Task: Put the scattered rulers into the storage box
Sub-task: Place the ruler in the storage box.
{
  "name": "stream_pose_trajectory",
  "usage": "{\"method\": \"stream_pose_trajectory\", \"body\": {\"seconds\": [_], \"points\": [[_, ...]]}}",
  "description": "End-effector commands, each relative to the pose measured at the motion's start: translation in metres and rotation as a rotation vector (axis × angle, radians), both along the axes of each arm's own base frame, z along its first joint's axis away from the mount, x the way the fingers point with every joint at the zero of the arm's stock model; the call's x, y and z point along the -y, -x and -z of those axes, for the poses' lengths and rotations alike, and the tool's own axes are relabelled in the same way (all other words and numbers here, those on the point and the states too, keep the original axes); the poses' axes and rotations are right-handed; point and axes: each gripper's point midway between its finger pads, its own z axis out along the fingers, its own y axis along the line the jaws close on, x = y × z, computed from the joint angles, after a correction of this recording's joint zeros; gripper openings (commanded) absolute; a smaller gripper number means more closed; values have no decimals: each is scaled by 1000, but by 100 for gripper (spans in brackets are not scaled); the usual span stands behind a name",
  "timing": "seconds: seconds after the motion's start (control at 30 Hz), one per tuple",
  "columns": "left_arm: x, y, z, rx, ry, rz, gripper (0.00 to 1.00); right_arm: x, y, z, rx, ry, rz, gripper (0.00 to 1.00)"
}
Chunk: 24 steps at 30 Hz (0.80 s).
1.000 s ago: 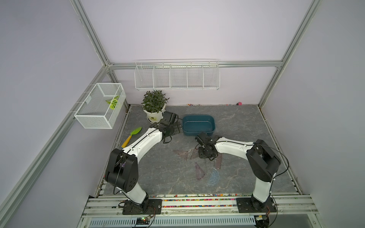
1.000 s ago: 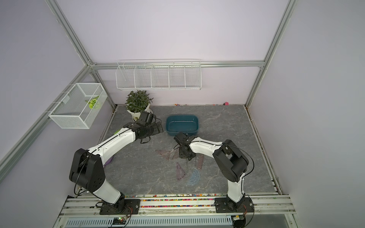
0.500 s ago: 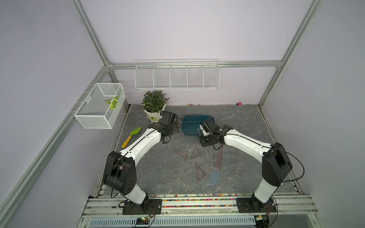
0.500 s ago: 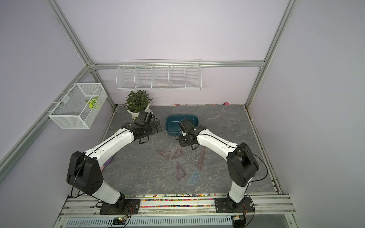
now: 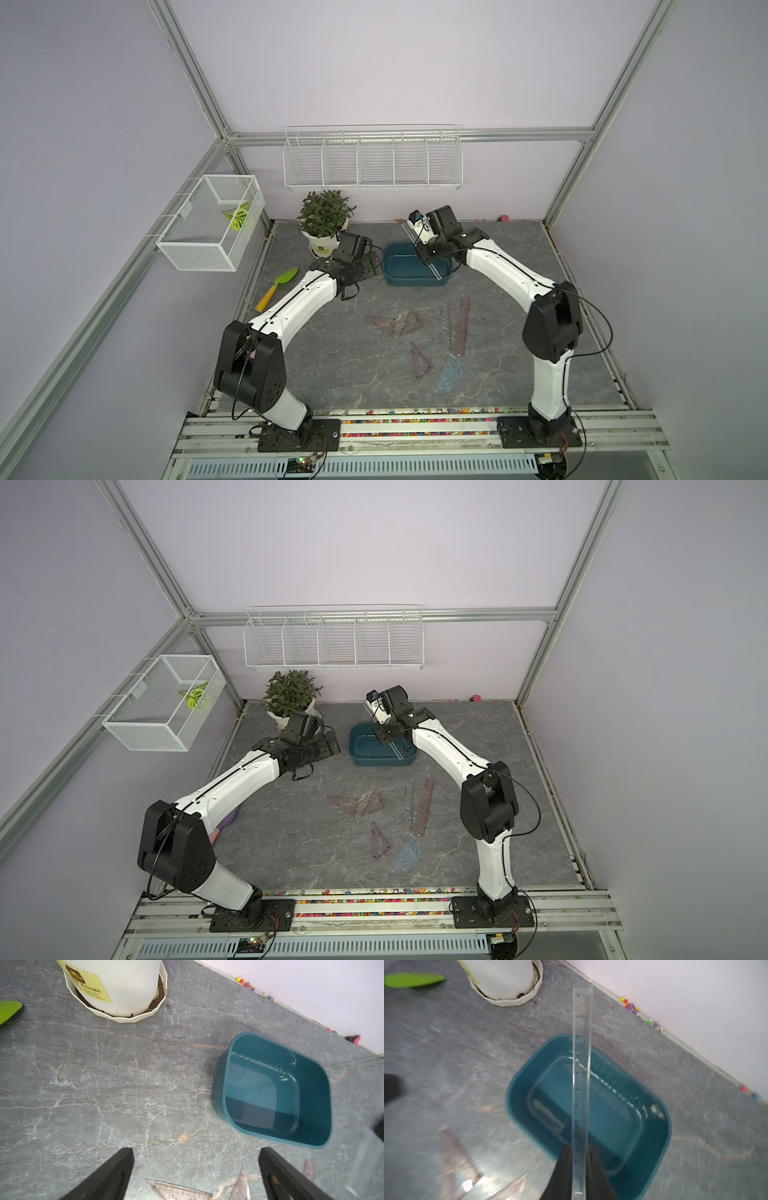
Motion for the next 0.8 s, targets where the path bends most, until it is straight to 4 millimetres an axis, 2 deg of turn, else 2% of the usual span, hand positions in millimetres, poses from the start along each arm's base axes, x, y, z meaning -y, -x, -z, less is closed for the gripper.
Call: {"method": "stream_pose_trajectory", "body": {"seconds": [0.0,0.2,0.5,0.63,0.77], "points": [[-4,-3,-6,17,29,-9,99,-14,-22,8,113,45,-129,0],[-13,-4,-7,38,5,-27,99,-15,-34,43,149,159,-243,0],[-12,-6,-2,30,0,-23,99,-19,-30,71,313,226,-394,0],[-12,-8,0,26,1,-21,99,-13,-27,87,319,276,-411,0],[-11,-10,3,20,6,-16,99,-11,-28,93,312,291,-416,1]]}}
